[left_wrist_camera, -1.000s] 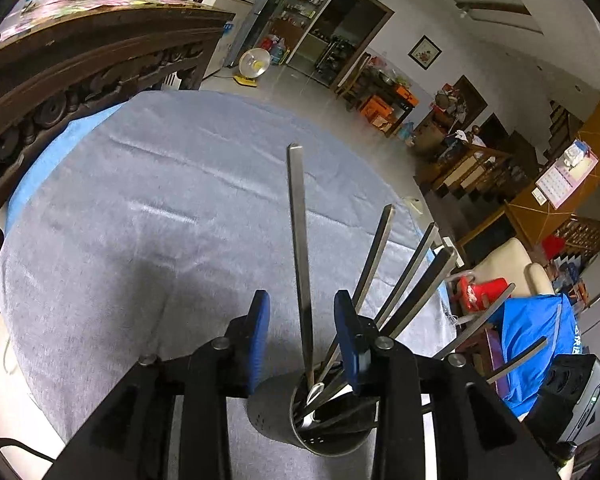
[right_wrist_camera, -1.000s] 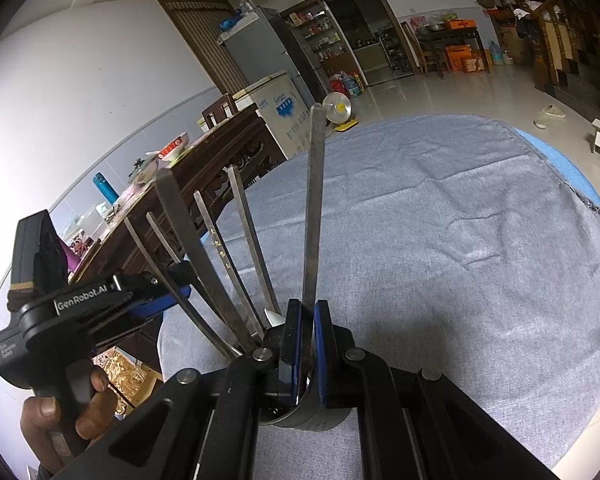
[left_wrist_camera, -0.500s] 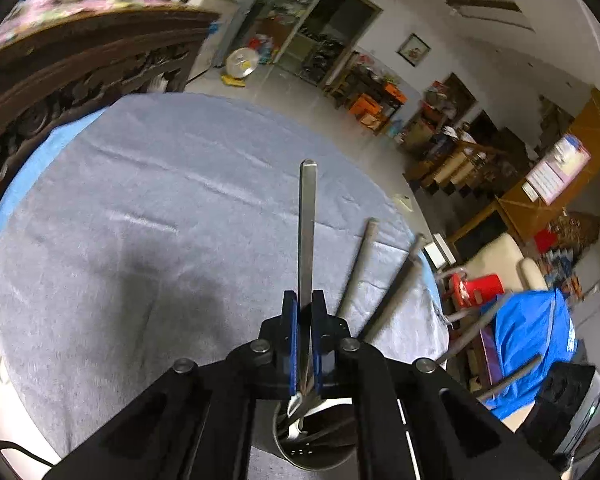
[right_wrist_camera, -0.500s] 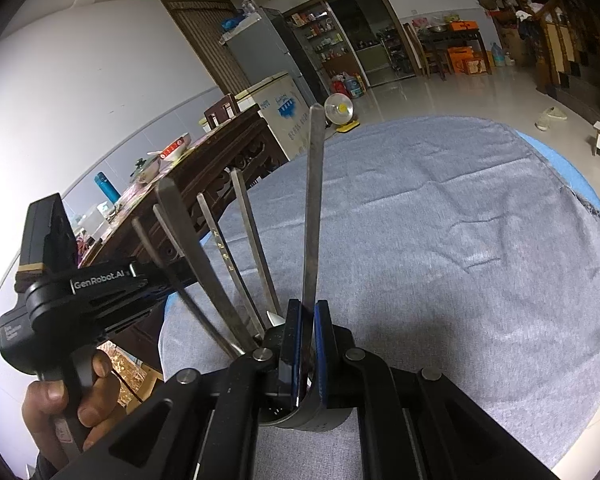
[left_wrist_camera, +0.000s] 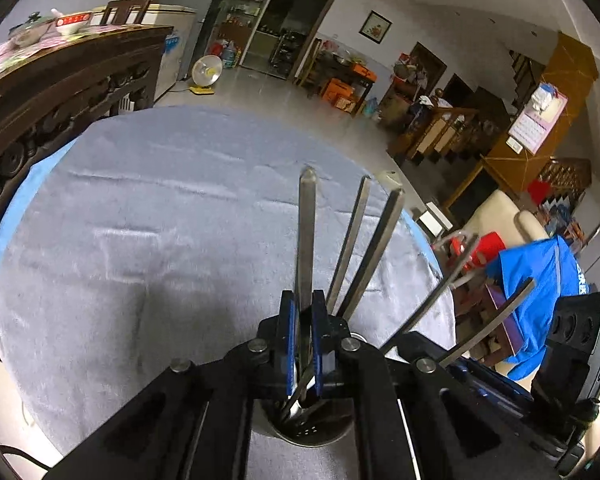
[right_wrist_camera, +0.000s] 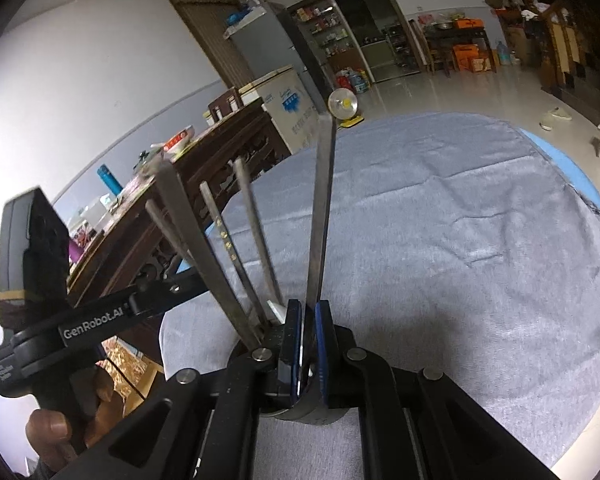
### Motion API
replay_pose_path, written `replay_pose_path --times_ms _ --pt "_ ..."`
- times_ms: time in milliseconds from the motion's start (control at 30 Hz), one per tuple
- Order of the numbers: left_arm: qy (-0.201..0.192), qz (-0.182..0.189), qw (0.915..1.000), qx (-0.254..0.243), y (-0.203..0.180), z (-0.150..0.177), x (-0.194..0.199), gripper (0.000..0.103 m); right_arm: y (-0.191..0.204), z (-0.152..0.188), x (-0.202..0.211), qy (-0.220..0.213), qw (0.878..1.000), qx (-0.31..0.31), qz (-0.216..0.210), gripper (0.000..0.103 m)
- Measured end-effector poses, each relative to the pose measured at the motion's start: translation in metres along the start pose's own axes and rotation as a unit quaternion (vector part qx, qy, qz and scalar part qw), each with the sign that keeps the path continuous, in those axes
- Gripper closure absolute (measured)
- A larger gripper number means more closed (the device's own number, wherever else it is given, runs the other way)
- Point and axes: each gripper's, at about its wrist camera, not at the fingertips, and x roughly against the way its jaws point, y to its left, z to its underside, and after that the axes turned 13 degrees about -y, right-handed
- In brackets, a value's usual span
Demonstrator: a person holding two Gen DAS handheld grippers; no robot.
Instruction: Organize utensils
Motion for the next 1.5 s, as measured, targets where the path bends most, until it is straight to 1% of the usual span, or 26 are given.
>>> replay_pose_path --times_ms 33,67,100,133,167,200,367,500,567,667,800,900,1000,1067,1167,1200,1267,1367,1500 --pt "-0.004 -0.003 1.0000 0.003 0.003 -0.002 0.003 0.090 -0.002 -0.001 0.002 -0.002 1.000 -0.004 0.002 0.081" --pt "-0.007 -0.006 0.9999 0.007 0.004 -0.003 0.004 0.086 -0.004 -0.002 0.003 -0.003 1.000 -0.008 0.003 0.075" --pt "-0.010 -0.009 0.9998 0.012 0.006 -0.004 0.007 0.076 -0.005 -0.003 0.004 -0.006 1.000 -0.011 0.005 0.061" --pt "-0.014 -0.012 0.9997 0.015 0.004 -0.004 0.009 0.071 -0.006 -0.003 0.007 -0.011 1.000 -0.013 0.008 0.046" --pt "-0.019 -0.016 0.9995 0.020 0.007 -0.005 0.012 0.061 -0.007 -0.003 0.009 -0.015 1.000 -0.013 0.011 0.041" --pt "-0.022 -0.018 0.9993 0.024 0.008 -0.006 0.013 0.054 -0.008 -0.003 0.011 -0.018 1.000 -0.013 0.012 0.038" --pt "-0.033 -0.024 0.9983 0.042 0.019 -0.008 0.025 0.052 -0.013 -0.002 0.022 -0.026 0.999 -0.024 0.022 0.038" --pt "-0.048 -0.044 0.9963 0.057 0.031 -0.007 0.036 0.041 -0.025 0.000 0.035 -0.033 0.998 -0.038 0.045 0.038" --pt "-0.051 -0.054 0.9954 0.061 0.036 -0.005 0.040 0.040 -0.030 0.002 0.044 -0.035 0.997 -0.044 0.058 0.038" --pt "-0.043 -0.062 0.9952 0.062 0.040 0.004 0.043 0.039 -0.030 0.007 0.056 -0.037 0.997 -0.039 0.059 0.037" --pt "-0.029 -0.069 0.9958 0.053 0.038 0.018 0.044 0.039 -0.017 0.012 0.070 -0.035 0.998 -0.019 0.049 0.036" --pt "-0.017 -0.075 0.9961 0.044 0.035 0.028 0.044 0.038 -0.006 0.016 0.077 -0.036 0.998 0.002 0.044 0.033" --pt "-0.013 -0.091 0.9953 0.033 0.033 0.033 0.043 0.034 0.005 0.018 0.079 -0.038 0.998 0.025 0.045 0.028" --pt "-0.014 -0.102 0.9943 0.025 0.030 0.035 0.045 0.031 0.009 0.020 0.078 -0.035 0.998 0.029 0.040 0.027" --pt "-0.016 -0.131 0.9912 -0.005 0.020 0.036 0.044 0.029 0.017 0.023 0.076 -0.029 0.998 0.043 0.039 0.025" --pt "-0.016 -0.140 0.9899 -0.013 0.019 0.037 0.045 0.028 0.021 0.025 0.075 -0.026 0.997 0.053 0.040 0.022" --pt "-0.014 -0.163 0.9856 -0.043 0.013 0.039 0.042 0.027 0.026 0.028 0.073 -0.022 0.997 0.067 0.042 0.021" --pt "-0.019 -0.174 0.9825 -0.063 0.007 0.040 0.041 0.026 0.031 0.031 0.070 -0.015 0.995 0.083 0.045 0.019" --pt "-0.018 -0.184 0.9801 -0.072 0.005 0.040 0.042 0.025 0.036 0.035 0.068 -0.016 0.992 0.105 0.060 0.014"
